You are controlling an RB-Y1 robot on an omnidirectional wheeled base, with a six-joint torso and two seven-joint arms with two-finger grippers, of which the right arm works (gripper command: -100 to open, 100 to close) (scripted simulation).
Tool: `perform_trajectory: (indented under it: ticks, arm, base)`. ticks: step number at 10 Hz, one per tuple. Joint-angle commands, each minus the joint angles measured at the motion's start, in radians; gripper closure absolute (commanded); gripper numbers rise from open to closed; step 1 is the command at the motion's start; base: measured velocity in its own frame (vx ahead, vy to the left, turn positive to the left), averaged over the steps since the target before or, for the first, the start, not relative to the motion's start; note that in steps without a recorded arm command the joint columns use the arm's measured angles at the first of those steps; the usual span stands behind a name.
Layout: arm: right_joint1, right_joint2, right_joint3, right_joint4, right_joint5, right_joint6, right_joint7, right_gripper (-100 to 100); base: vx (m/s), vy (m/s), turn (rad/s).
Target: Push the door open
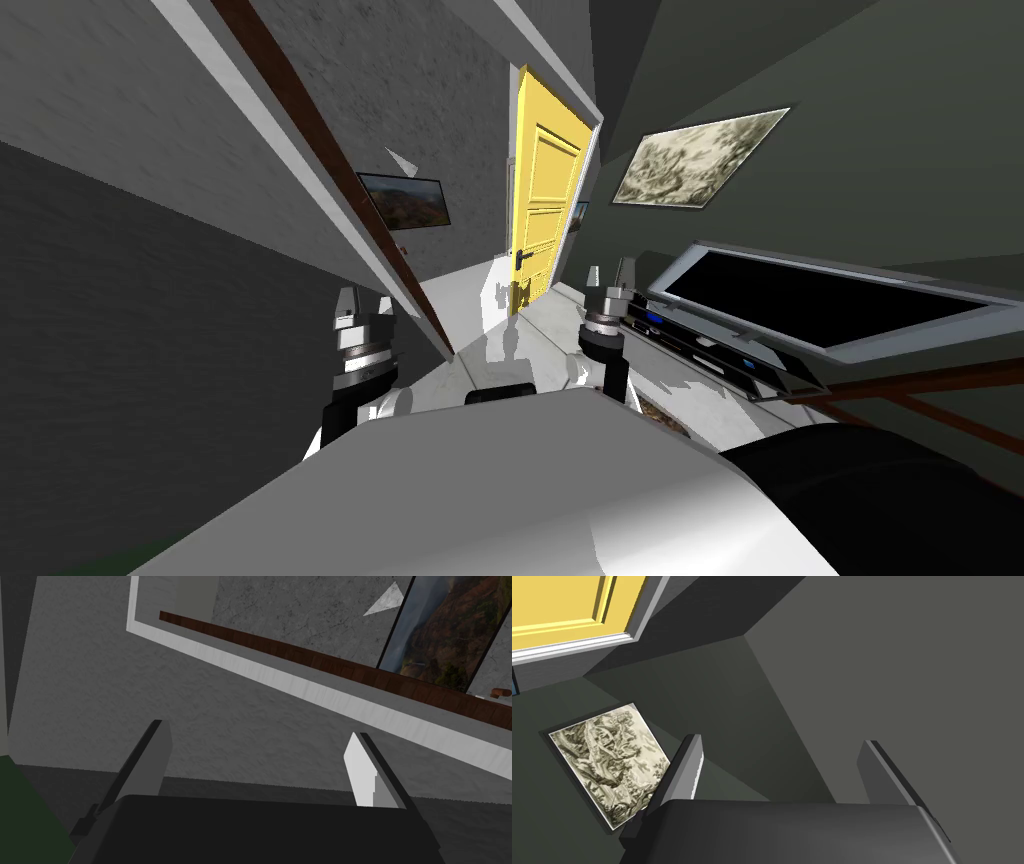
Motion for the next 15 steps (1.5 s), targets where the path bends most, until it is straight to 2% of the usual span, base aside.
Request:
perform_trajectory:
  ticks: [1, 3, 4, 7, 11, 14, 15]
  arm:
    - [-0.020, -0.011, 0.003, 0.036, 0.000, 0.002, -0.008, -100]
    - [-0.038, -0.021, 0.006, 0.068, -0.001, 0.004, -0.015, -100]
    - [-0.057, -0.030, 0.010, 0.104, -0.001, 0.006, -0.023, -100]
    - [-0.095, -0.048, 0.016, 0.172, -0.001, 0.009, -0.039, -100]
    - [-0.158, -0.074, 0.027, 0.281, -0.002, 0.015, -0.064, -100]
    - [-0.213, -0.095, 0.037, 0.384, -0.003, 0.020, -0.087, -100]
    - [-0.213, -0.095, 0.037, 0.384, -0.003, 0.020, -0.087, -100]
  base:
    - [0.034, -0.040, 0.061]
    - [0.071, -0.063, 0.053]
    - [0.074, -0.080, 0.087]
    - [0.073, -0.090, 0.064]
    - [0.077, -0.087, 0.071]
    - [0.075, -0.097, 0.088]
    - [0.063, -0.074, 0.034]
